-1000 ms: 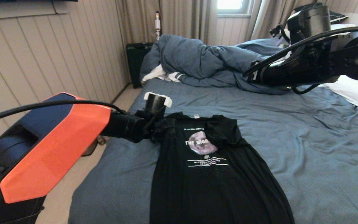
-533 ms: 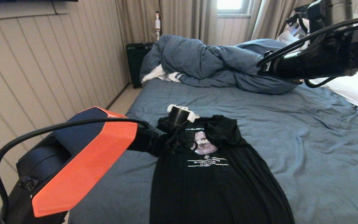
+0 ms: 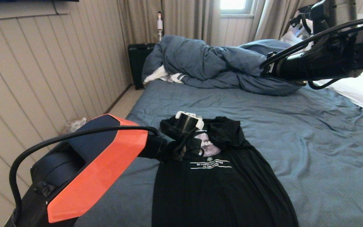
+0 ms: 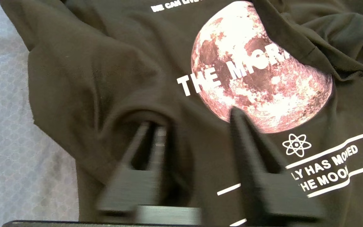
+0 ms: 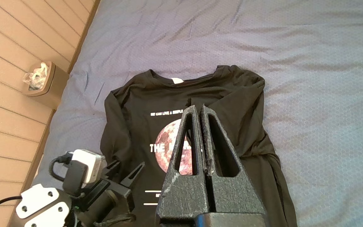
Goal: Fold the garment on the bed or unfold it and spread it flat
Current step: Fold the black T-shirt
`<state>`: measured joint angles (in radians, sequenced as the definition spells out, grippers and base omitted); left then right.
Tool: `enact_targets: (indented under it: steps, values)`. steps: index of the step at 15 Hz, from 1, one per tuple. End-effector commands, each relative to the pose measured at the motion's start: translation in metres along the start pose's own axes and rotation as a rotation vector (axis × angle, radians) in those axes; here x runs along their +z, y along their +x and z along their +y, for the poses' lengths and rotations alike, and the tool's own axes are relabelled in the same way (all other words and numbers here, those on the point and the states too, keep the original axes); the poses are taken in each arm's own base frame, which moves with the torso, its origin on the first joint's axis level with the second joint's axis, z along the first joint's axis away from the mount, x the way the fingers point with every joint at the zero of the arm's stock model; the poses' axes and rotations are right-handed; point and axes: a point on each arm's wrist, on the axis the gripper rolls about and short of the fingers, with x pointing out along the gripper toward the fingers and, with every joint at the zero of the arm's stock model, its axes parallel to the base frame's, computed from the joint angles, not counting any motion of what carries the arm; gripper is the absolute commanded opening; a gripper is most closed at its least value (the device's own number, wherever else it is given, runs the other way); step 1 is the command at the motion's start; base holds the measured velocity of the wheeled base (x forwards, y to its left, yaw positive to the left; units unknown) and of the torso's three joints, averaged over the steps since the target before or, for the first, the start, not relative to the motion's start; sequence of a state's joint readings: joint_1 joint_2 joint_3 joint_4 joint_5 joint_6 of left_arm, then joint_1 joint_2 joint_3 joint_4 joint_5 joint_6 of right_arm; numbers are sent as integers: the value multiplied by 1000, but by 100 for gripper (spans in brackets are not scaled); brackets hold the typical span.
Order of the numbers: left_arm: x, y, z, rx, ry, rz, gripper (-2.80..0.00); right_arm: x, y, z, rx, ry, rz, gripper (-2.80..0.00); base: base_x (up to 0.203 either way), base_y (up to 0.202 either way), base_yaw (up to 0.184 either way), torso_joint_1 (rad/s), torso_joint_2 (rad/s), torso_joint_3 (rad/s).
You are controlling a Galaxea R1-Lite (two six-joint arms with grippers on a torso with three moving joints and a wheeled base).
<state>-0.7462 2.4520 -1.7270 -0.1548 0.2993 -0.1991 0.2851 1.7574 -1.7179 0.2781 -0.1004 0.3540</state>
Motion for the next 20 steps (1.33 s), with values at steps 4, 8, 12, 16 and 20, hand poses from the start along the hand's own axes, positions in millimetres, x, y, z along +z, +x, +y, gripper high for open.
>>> enact_targets:
  steps: [4, 8, 12, 16, 20]
  values:
    - [3, -9, -4, -12, 1, 14, 0, -1, 1, 0, -2, 1, 4, -280, 0, 0, 0, 0, 0, 0]
    - [5, -17, -12, -30, -10, 15, 0, -1, 2, 0, -3, 1, 5, -280, 0, 0, 0, 0, 0, 0]
    - [15, -45, -31, -102, -18, -7, 0, -2, 3, 0, -2, 0, 9, -280, 0, 0, 0, 0, 0, 0]
    - [21, -63, -45, -143, -42, -7, 0, -2, 2, 1, 1, 0, 8, -280, 0, 0, 0, 0, 0, 0]
    - [49, -59, 18, -100, -232, 70, -280, -3, 2, 1, 0, -1, 12, -280, 0, 0, 0, 0, 0, 0]
